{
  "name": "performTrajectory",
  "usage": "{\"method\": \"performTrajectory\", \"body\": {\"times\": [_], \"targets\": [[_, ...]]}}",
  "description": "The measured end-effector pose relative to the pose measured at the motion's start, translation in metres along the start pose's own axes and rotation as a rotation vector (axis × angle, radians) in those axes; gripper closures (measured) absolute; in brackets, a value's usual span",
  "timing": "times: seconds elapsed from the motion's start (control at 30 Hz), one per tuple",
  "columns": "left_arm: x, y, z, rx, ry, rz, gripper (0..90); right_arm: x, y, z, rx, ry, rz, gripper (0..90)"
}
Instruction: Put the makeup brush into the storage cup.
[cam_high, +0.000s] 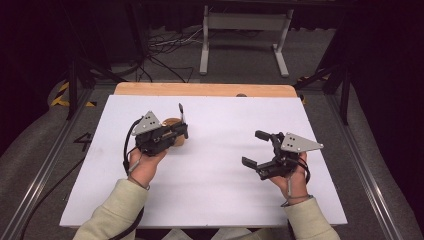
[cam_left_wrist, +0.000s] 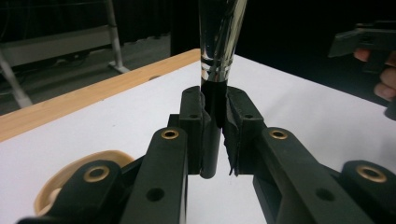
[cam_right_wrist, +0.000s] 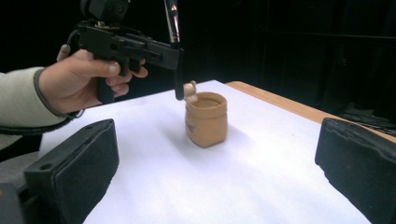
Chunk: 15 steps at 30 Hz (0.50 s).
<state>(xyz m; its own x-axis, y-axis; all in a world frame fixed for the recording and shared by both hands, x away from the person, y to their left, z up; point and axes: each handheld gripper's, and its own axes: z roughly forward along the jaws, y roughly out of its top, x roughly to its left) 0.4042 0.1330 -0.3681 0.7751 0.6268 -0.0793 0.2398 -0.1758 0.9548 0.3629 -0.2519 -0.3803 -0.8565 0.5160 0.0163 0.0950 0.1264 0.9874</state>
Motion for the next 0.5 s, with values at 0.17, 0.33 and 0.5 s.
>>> {"method": "performTrajectory", "body": {"times": [0.17, 0.33, 0.5], "targets": [[0.0077, -0.0017, 0.0004, 0.002, 0.036, -0.012, 78.7, -0.0029, -0.0030, -0.0051, 0.018, -0.027, 0.004, 0.0], [0.0102, -0.0024, 0.0008, -0.010, 0.086, -0.022, 78.7, -0.0036, -0.0073, -0.0077, 0.036, -0.043, 0.007, 0.0], [0.0092, -0.0023, 0.0029, -0.011, 0.153, -0.024, 78.6, -0.0031, -0.0101, -0.0083, 0.052, -0.039, 0.011, 0.0]]}}
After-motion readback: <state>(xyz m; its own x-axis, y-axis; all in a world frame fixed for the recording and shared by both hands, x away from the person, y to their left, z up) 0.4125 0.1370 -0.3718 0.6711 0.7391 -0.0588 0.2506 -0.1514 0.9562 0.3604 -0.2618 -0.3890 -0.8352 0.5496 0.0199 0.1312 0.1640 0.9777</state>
